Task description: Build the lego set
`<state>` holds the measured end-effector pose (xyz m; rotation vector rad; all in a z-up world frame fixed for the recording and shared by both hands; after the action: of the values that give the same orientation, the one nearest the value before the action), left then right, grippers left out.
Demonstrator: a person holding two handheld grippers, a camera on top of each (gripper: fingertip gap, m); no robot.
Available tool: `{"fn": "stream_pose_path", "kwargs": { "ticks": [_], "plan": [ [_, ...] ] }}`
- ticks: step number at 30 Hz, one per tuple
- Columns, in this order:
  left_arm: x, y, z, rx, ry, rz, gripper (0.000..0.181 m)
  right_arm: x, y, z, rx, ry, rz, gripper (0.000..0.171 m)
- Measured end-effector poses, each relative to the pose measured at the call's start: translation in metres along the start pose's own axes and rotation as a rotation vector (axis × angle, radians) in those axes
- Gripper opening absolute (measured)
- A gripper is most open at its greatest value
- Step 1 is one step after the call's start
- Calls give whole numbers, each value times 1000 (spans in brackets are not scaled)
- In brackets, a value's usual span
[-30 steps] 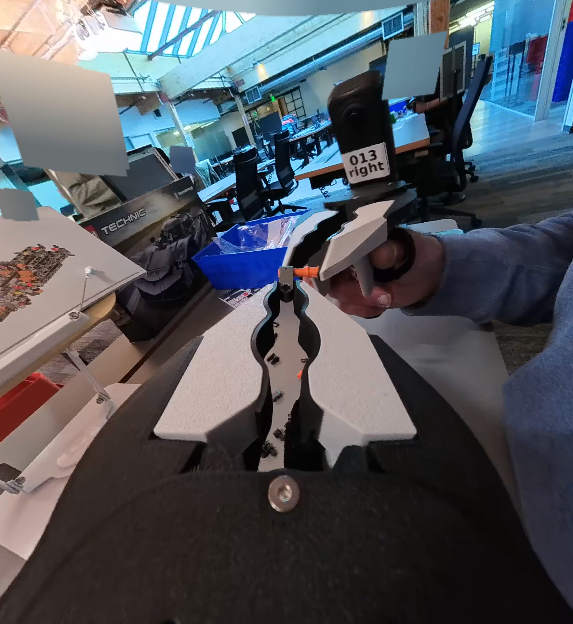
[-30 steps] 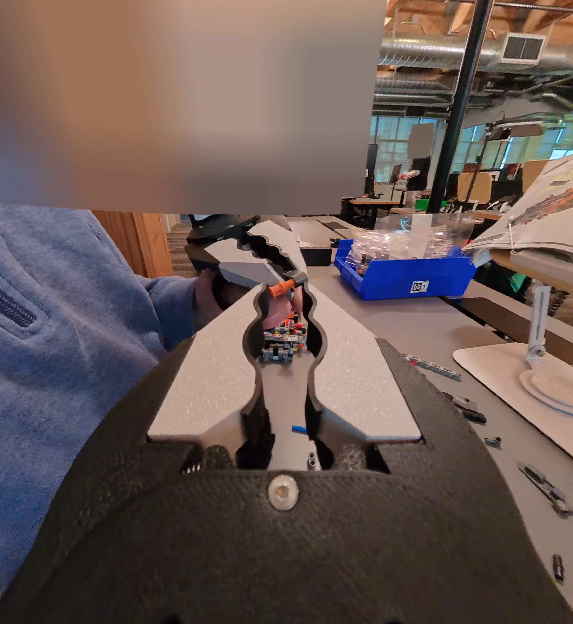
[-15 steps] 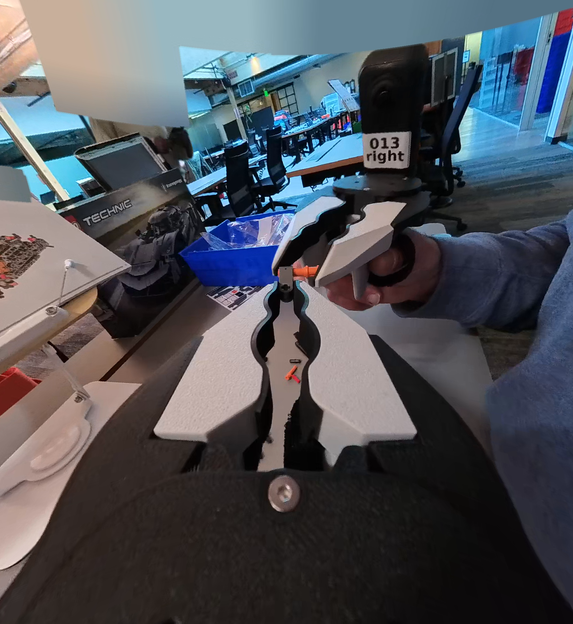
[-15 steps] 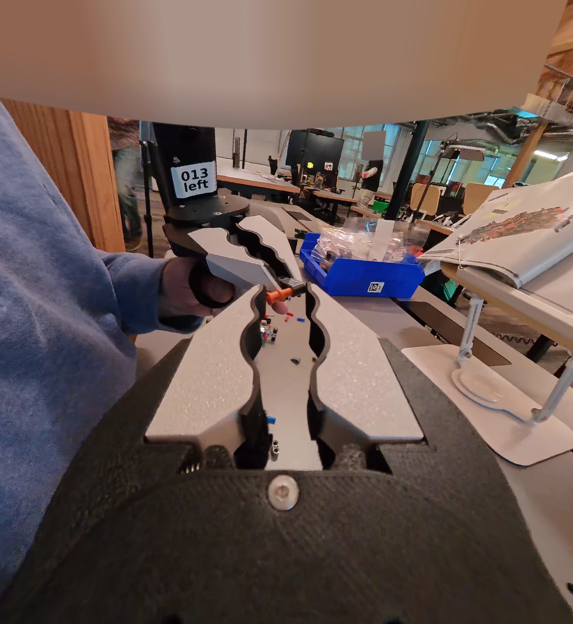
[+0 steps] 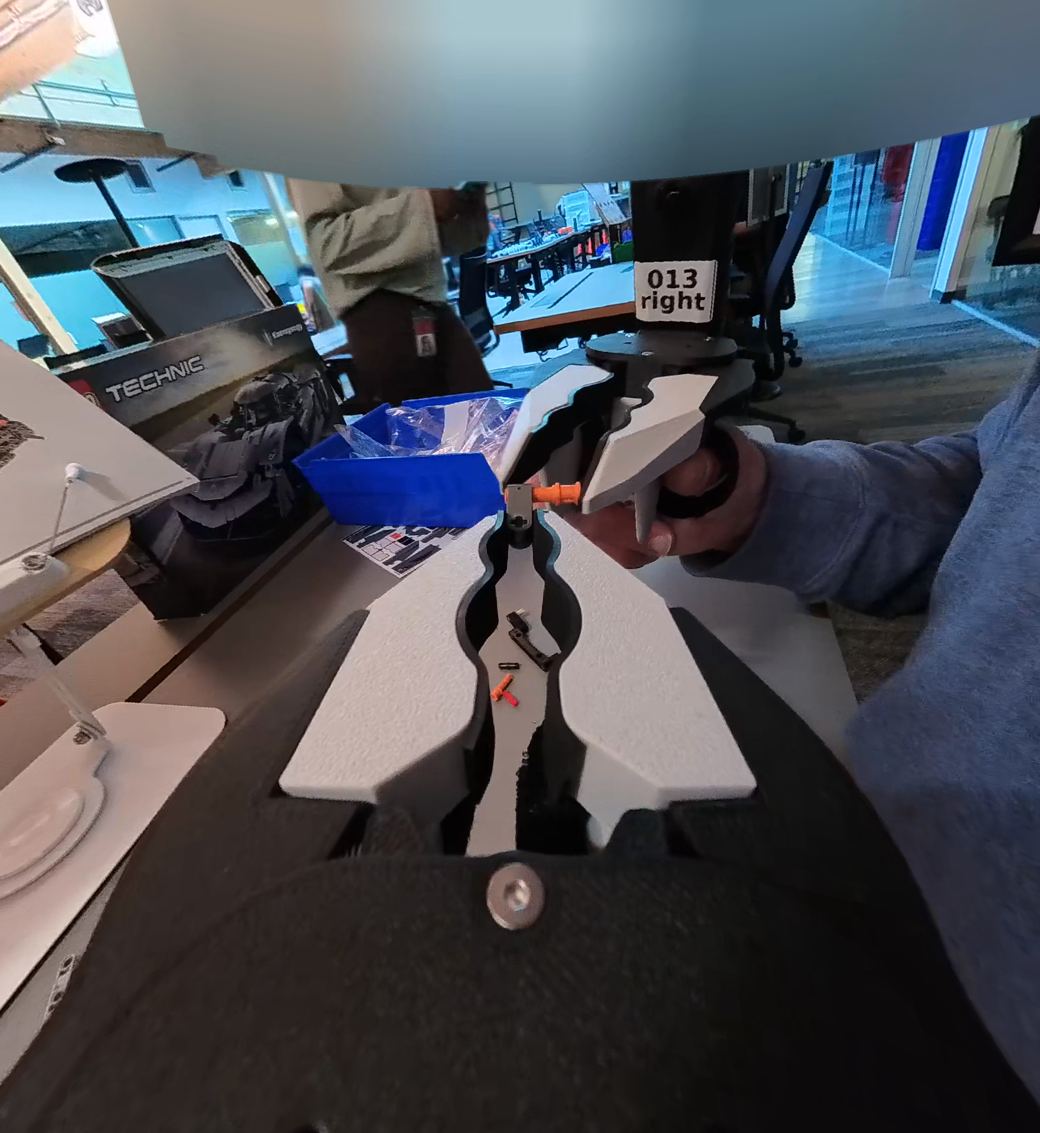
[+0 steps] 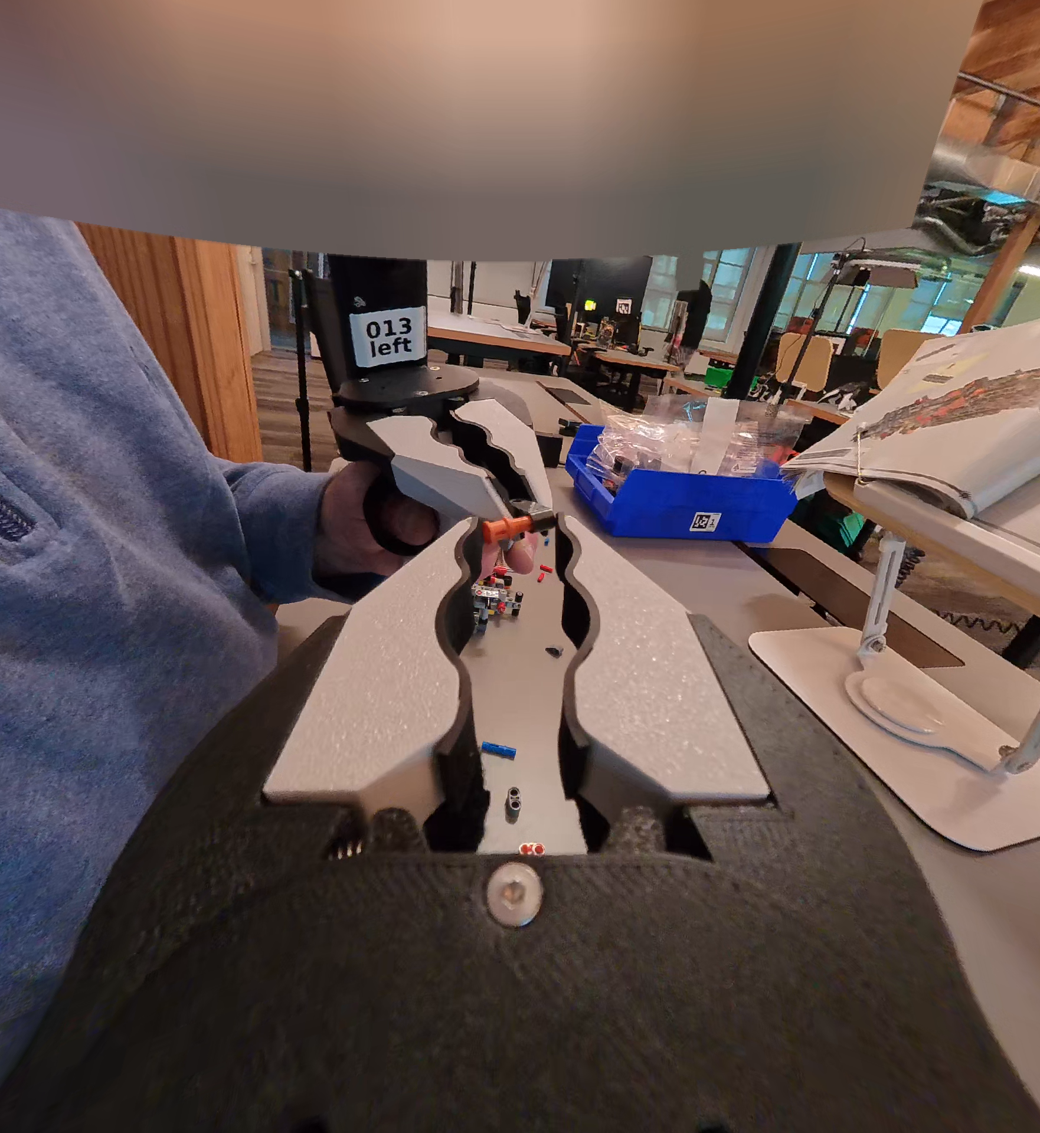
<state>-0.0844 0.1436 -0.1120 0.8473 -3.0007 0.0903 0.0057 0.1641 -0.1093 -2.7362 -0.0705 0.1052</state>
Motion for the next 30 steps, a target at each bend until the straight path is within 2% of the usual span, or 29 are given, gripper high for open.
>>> {"fn": "stream_pose_path", "kwargs": {
  "ticks": [30],
  "plan": [
    [-1, -5, 4, -67, 73, 25, 6, 1, 3, 2, 5, 35, -41, 16]
  ]
}}
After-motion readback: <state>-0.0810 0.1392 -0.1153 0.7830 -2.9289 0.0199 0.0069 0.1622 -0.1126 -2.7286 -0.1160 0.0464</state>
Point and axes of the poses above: each gripper's, where its closed fingertips meet, x back along the fingers, z out of its underside, y = z × x across the jaws, the point moved 5 cm from there along x, back along the fingers, and after that the axes turned 15 degrees about x, right-handed, at the moved point
